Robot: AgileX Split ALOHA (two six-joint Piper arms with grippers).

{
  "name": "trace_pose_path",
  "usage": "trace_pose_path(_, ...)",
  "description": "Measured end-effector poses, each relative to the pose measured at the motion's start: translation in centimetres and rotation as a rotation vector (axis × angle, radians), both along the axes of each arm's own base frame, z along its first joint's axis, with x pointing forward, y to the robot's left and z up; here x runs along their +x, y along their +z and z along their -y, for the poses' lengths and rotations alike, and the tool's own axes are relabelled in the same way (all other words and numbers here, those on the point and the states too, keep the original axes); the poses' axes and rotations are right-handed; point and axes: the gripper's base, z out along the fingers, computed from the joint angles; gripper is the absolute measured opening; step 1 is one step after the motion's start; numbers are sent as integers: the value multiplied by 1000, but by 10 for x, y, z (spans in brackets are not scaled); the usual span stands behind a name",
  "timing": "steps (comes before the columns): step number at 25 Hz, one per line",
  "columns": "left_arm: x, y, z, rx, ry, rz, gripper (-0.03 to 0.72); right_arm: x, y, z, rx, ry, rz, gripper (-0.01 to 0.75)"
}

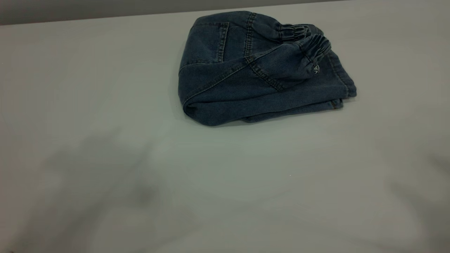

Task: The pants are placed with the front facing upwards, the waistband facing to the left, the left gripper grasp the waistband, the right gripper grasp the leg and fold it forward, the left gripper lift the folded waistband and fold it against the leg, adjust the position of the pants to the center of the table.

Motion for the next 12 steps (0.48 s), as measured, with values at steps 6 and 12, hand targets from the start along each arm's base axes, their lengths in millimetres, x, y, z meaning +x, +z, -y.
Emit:
trace_pose_path(6, -63, -43, -32, -30, -53, -108, 459, -55, -42, -5, -29, 28, 14, 540)
trace_pose_path(12, -109, -103, -63, 12, -53, -173, 459, -100, -90, -5, -139, 39, 91, 540)
